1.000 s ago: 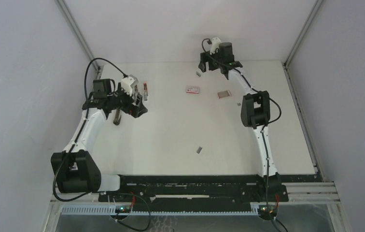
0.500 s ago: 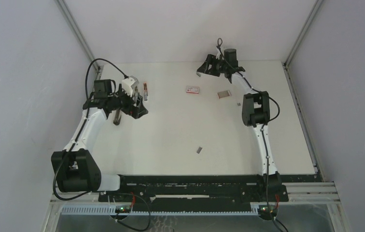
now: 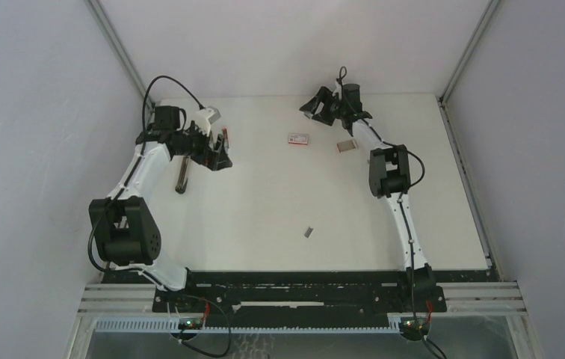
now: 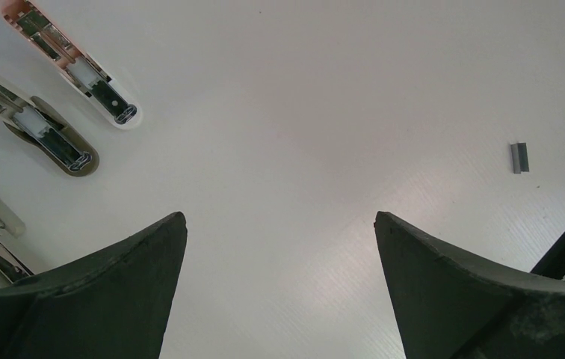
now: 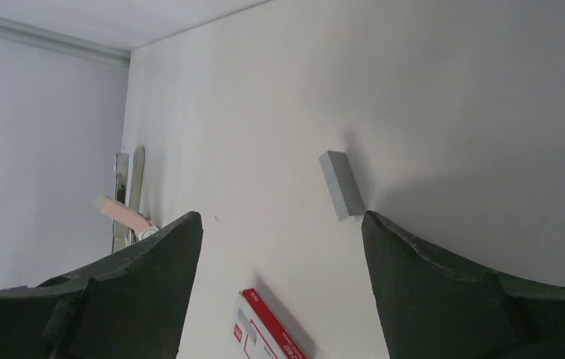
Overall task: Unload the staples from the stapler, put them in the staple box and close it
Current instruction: Adjust the staple at the center of the board.
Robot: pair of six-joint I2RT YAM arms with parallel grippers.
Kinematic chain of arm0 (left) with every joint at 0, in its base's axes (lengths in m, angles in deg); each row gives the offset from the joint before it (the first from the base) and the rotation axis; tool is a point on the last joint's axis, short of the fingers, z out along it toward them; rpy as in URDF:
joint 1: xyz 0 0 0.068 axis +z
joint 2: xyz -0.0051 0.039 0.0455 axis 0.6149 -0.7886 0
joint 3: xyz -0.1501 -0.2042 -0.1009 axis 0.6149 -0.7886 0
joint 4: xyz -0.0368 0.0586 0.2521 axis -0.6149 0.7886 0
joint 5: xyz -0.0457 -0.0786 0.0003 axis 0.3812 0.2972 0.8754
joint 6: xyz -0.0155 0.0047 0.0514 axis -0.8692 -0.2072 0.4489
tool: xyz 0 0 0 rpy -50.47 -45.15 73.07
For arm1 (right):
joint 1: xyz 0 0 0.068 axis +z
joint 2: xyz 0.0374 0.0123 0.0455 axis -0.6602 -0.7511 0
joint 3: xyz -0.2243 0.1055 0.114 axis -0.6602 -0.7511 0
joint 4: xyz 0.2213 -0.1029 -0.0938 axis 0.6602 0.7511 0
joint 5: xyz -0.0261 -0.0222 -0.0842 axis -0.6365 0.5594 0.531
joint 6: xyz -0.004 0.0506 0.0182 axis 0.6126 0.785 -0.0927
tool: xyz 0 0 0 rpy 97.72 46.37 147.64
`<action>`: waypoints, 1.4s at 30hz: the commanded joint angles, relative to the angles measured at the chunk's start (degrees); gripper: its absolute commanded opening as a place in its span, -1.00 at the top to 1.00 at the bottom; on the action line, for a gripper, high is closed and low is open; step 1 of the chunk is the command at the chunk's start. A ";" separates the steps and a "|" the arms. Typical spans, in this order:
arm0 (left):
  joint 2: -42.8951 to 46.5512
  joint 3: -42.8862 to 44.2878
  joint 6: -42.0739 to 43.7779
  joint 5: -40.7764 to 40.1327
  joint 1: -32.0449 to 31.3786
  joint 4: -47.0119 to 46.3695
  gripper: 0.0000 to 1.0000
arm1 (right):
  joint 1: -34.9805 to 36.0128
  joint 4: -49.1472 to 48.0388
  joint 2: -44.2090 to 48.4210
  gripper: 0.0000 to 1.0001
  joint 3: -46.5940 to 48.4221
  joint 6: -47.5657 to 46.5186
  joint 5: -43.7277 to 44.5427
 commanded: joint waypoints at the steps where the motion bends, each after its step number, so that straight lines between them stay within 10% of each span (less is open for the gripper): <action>1: -0.94 5.67 0.73 0.30 -0.48 4.19 -0.99 | 0.35 -3.55 -1.82 -0.58 4.82 5.75 3.15; 42: 0.18 10.20 -1.89 -0.35 -0.41 8.49 -0.99 | 6.13 -10.64 -7.69 -0.67 9.58 14.80 2.39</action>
